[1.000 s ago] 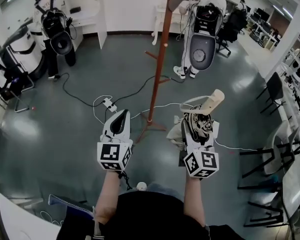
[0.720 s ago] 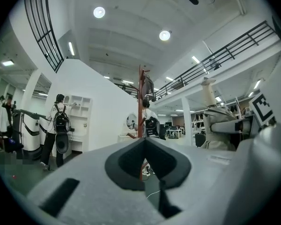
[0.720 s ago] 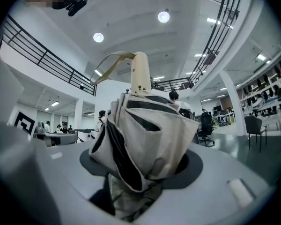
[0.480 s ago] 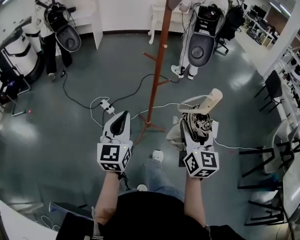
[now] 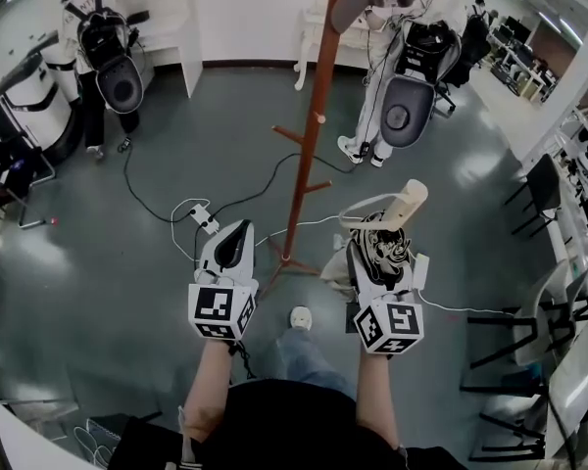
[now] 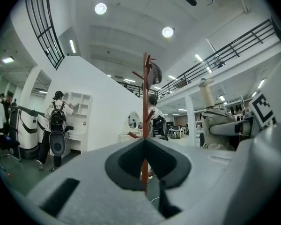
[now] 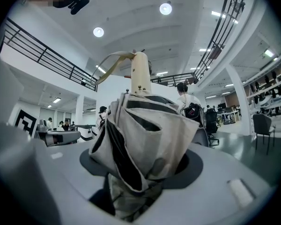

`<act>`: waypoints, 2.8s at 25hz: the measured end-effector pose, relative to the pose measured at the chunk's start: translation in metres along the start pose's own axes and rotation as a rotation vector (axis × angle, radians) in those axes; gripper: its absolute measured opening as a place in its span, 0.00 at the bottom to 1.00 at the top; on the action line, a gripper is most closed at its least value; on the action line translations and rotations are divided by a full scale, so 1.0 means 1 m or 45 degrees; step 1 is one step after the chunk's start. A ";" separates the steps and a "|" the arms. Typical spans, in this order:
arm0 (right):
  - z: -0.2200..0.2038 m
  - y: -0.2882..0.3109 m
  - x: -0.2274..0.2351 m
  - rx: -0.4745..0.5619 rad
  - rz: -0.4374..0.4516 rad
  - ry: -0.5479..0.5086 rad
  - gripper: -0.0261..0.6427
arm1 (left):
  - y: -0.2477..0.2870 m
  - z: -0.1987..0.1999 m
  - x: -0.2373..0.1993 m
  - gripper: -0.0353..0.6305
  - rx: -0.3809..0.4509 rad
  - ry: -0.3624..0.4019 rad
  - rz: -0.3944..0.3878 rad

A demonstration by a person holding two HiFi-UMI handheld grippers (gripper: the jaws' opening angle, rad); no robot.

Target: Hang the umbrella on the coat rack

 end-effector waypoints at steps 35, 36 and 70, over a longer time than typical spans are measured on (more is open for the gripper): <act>-0.023 0.240 0.061 -0.183 0.312 -0.080 0.47 | 0.227 0.022 -0.068 0.06 -0.008 -0.009 0.124; -0.025 0.239 0.062 -0.185 0.315 -0.078 0.47 | 0.229 0.021 -0.066 0.06 -0.011 -0.012 0.117; -0.118 0.259 0.074 -0.427 0.271 -0.086 0.47 | 0.249 -0.017 -0.032 0.06 -0.026 -0.027 -0.028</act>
Point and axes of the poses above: the fingertips, and each gripper's own axes: y forward along the fingers, x to its right, z out of its top, the point moved 6 cm from there along -y, backward along the fingers, and after that the axes turned 2 degrees about z, right-handed, at the moved point
